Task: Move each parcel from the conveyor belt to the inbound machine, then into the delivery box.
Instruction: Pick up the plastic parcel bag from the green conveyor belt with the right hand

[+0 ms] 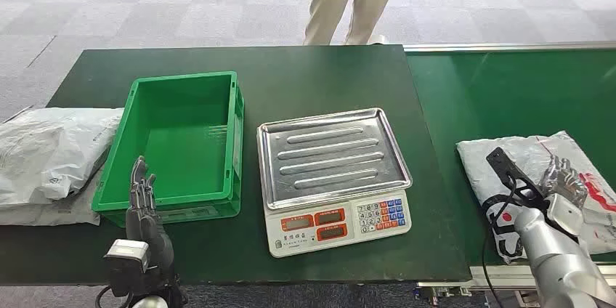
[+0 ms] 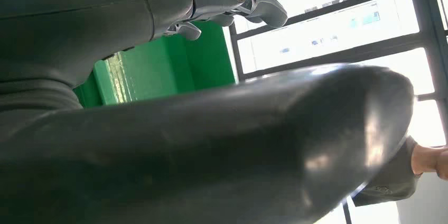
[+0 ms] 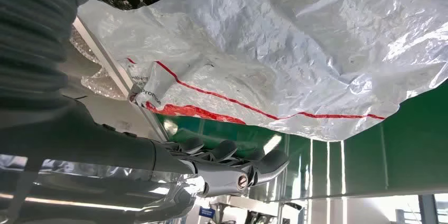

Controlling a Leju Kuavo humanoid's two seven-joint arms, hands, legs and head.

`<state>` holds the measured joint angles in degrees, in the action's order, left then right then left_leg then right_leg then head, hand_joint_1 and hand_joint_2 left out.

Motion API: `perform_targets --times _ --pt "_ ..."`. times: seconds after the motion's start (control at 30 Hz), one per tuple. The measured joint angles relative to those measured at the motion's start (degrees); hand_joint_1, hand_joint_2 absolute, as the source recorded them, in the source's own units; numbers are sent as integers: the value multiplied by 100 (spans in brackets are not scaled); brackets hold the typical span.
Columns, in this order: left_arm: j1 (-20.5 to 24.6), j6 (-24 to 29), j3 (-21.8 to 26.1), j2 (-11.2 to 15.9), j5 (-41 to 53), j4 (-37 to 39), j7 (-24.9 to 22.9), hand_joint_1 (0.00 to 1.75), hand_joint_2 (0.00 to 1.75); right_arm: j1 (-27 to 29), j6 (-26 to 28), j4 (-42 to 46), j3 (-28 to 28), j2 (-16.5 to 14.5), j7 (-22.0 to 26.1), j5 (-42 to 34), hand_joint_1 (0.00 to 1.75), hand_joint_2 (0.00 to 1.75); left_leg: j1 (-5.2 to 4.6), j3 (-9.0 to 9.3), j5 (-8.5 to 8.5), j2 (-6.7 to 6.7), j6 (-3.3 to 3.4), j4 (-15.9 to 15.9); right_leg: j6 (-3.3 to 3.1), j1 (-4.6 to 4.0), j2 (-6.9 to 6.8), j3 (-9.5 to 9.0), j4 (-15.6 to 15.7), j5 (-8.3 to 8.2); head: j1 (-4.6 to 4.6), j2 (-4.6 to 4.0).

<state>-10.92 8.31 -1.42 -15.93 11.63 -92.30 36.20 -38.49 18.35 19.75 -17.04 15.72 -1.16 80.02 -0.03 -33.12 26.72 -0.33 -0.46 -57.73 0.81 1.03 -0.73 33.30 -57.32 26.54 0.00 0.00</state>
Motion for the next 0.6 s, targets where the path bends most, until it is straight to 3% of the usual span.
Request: perform_targets --times 0.6 --pt "-2 -13 4 0 1 -9 0 0 0 33 -35 1 14 -4 -11 46 0 175 0 0 0 0 0 0 0 0 0 0 0 0 0 -2"
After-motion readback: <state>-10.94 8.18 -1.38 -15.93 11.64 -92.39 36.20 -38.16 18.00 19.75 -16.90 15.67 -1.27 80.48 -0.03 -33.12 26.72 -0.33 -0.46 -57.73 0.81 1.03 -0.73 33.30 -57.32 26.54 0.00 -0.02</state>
